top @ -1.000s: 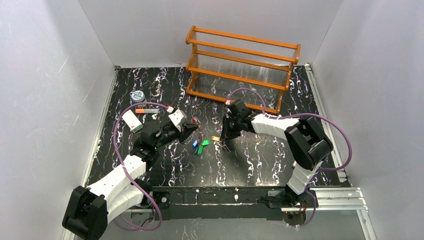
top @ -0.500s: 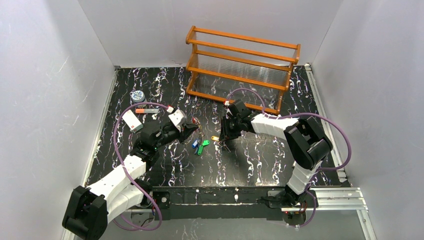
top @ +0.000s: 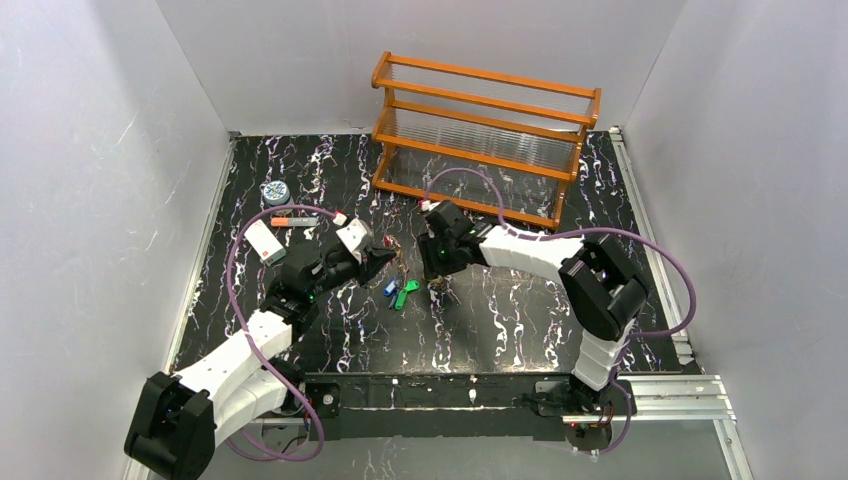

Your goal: Put the keys on the keyring

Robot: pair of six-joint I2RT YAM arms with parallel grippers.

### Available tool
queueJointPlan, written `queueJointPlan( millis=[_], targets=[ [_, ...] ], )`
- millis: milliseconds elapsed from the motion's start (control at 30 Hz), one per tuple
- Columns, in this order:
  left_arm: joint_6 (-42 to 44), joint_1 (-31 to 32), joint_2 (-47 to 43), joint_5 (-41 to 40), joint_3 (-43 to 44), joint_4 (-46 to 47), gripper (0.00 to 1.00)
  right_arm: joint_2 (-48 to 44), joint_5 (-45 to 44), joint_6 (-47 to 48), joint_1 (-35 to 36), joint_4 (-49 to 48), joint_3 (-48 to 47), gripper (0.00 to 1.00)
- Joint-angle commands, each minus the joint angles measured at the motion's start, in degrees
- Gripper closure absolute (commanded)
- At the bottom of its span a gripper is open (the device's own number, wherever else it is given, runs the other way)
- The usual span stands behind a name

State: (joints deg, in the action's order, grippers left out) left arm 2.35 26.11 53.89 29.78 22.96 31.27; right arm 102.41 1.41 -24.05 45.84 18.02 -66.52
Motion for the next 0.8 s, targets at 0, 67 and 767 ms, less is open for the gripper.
queueJointPlan(
  millis=[0,67,767],
  targets=[
    [-0.2,0.3,-2.1,-0.4,-0.3,2.4,1.0,3.0,-11.9,1.4,5.0,5.6,-4.2,0.45],
    [-0.2,0.3,-2.3,-0.5,-0.3,2.2,1.0,4.4,-14.2,1.3,6.0,7.0,-5.3,0.45],
    [-0.2,0.3,-3.2,-0.9,-0.3,1.5,1.0,0.8,-18.8,1.3,7.8,8.2,-5.4,0.99]
  ],
)
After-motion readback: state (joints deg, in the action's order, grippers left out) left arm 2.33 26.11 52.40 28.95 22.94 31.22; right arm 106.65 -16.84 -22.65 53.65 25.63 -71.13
